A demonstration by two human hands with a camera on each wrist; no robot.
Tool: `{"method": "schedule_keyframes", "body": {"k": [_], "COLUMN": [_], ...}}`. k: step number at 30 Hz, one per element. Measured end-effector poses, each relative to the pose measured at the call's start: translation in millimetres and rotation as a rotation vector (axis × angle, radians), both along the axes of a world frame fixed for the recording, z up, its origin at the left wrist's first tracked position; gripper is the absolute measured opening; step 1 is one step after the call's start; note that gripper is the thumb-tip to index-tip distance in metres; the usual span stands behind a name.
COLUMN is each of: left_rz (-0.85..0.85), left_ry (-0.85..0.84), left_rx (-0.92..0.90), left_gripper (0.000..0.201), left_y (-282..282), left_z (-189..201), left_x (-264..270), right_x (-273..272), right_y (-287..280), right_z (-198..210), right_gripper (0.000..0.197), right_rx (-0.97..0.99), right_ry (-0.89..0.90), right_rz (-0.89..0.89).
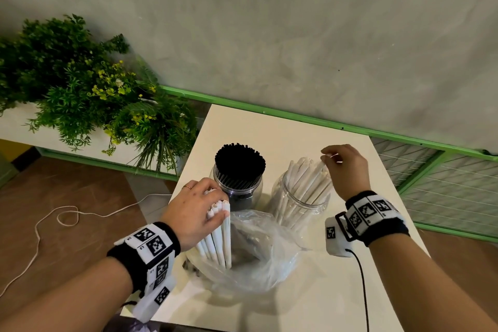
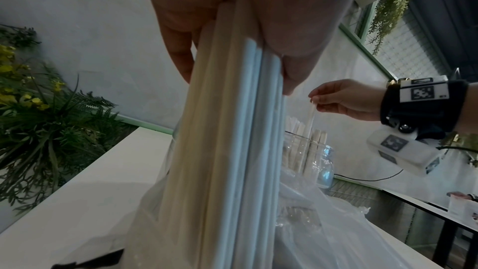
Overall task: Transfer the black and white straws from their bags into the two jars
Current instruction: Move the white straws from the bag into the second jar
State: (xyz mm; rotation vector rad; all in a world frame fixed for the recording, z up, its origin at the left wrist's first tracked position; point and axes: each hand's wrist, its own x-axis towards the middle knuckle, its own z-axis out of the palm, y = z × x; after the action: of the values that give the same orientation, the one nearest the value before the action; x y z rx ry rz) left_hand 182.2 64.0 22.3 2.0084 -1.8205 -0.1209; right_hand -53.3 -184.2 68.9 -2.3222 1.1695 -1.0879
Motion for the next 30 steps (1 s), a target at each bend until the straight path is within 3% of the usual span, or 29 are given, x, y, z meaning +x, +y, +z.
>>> {"method": "schedule_keyframes", "body": {"k": [2, 4, 8, 11, 15, 18, 20, 22, 26, 30], "left_rz": [0.001, 0.009, 0.013, 0.021, 0.022, 0.013, 0.014, 0.018, 0.006, 0.014], "left_ry": [-0.002, -0.003, -0.007, 0.001, -0.002, -0.004, -0.002, 0.003, 0.001, 0.007], "left_rx": [0.006, 0.016, -0.008, -0.004, -0.007, -0.003, -0.002, -0.008, -0.028, -0.013], "left_gripper": [0.042, 0.043, 0.038, 0.040, 0.038, 0.036, 0.036, 0.034, 0.030, 0.034], "left_y": [-1, -1, -1, -1, 0, 1, 1, 1, 2, 1], "left_z": [-1, -1, 0, 1, 0, 0, 0, 1, -1, -1], "left_x": [0, 0, -1, -2, -2, -1, -1, -2, -1, -2], "right_x": [1, 2, 7, 27, 43, 39, 31, 24, 17, 13], "right_y": [2, 4, 7, 7, -4, -13, -20, -23, -18, -14], "right_z": [-4, -17, -34, -30, -23, -17, -15, -15, -32, -27], "right_gripper": [0.012, 0.017, 0.046, 0.059, 0.035, 0.021, 0.018, 0.019, 0.028, 0.038], "right_rx": [0.026, 0.066, -0.084, -0.200, -0.146, -0.072, -0.019, -0.005, -0.189, -0.104], "right_ry": [0.030, 0.212, 0.451, 0.651, 0.949, 0.788, 0.577, 0.488, 0.597, 0.693], "right_rz": [0.016, 0.048, 0.063, 0.170, 0.315, 0.345, 0.286, 0.224, 0.228, 0.259]}}
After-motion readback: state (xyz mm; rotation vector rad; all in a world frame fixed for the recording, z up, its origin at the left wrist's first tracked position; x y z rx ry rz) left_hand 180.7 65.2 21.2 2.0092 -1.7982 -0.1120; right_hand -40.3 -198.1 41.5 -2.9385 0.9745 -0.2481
